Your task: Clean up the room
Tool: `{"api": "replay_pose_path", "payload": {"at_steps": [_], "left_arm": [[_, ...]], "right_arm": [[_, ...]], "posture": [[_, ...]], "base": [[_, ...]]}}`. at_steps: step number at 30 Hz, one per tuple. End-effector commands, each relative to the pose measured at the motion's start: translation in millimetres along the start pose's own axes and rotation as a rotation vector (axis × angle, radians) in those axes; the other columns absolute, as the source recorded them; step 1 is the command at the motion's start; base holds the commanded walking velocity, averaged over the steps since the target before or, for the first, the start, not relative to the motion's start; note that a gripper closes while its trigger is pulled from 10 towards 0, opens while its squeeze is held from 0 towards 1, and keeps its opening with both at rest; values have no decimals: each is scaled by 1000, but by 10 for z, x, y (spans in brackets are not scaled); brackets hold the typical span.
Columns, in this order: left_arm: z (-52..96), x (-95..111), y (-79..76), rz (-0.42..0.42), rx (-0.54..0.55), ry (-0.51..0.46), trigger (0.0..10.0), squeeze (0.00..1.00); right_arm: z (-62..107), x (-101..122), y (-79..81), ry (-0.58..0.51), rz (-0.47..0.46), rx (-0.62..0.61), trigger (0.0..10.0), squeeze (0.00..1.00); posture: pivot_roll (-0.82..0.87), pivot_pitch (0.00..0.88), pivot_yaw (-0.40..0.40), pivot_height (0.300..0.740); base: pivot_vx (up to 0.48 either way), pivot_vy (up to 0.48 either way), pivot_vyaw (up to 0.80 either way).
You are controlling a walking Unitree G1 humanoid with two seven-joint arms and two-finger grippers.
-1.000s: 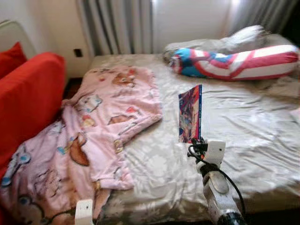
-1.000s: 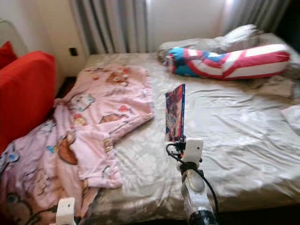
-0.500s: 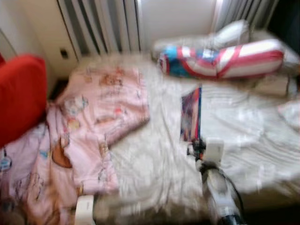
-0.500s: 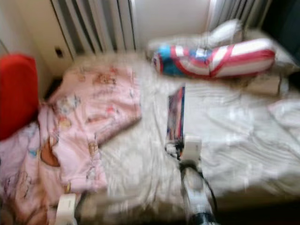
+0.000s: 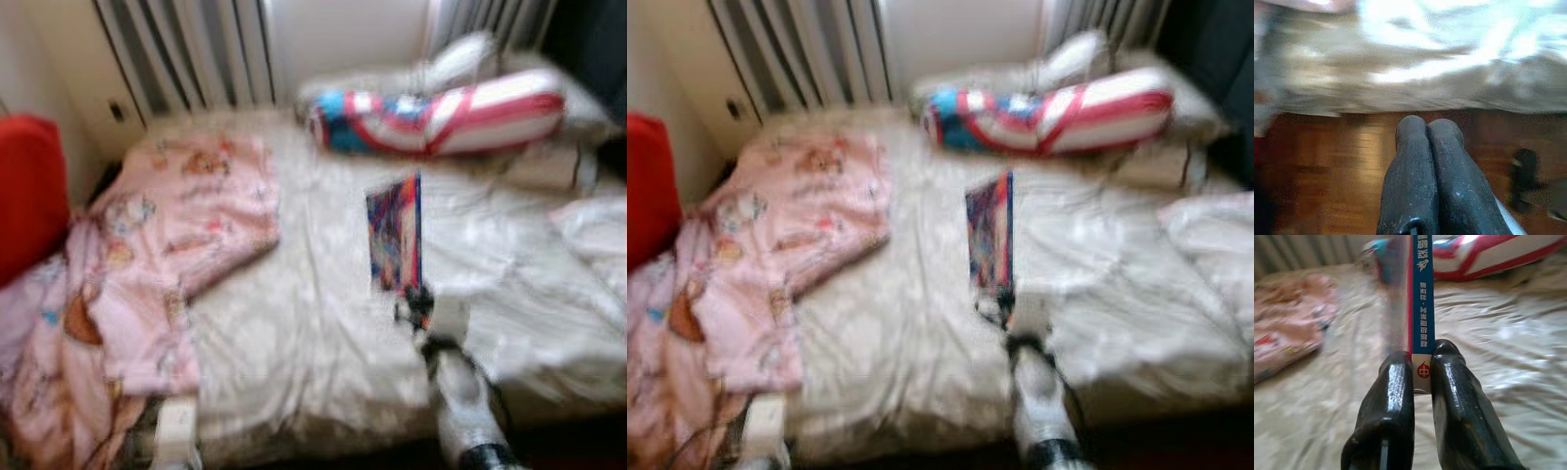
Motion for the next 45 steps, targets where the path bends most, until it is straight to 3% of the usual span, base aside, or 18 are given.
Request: {"api": "replay_pose_path", "payload": {"at_steps": [1,12,16,45], "left_arm": [[16,-88,138,-12,29,28,10000,0],[16,-88,143,-11,27,29,10000,0],[16,-88,146,-11,27,29,10000,0],[14,-80,144,-9,21,27,10000,0]], "right_arm": [[-62,143,154,-60,-1,47,10000,0],[-63,184,200,-84,65,73,10000,0],[-65,168,201,-73,51,67,10000,0],[-74,153,162,-59,51,45,10000,0]], "posture": [[-81,49,21,740],[-82,78,22,740],[-85,83,23,740],[-90,97,20,740]], "base": [[0,-266,0],[0,-258,38],[0,-246,689],[0,-267,0]]}}
Point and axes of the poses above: a point about 5 cm out from each wrist's last joint towards the gripper, its own z axis pointing back from the gripper into the wrist, its own x axis along the axis of the wrist's last joint, y = z × x, the point moved 4 cm from there along -z, pointing out of the wrist towards the gripper, and after that the axes turned 10 degrees about -z, right-handed, at the moved point
